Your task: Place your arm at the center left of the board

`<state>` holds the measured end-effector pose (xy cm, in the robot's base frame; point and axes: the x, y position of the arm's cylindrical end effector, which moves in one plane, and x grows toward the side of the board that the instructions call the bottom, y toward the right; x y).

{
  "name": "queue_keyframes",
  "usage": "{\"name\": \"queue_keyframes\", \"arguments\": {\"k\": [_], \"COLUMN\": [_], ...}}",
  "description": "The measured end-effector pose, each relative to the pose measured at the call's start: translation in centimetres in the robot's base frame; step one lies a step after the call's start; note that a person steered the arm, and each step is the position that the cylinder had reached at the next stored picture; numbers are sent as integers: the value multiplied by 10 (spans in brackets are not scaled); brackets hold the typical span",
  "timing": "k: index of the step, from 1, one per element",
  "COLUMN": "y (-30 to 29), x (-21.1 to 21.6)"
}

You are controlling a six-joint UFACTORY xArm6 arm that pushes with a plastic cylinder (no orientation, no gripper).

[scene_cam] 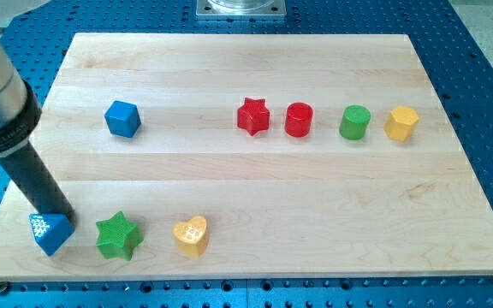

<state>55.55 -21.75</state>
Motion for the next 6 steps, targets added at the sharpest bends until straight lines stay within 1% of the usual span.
{"name": "queue_keyframes", "arguments": {"k": [1,2,3,4,5,6], "y": [14,-8,-39,-46,-15,72], "x": [4,-7,-36,-93,-155,-161]}}
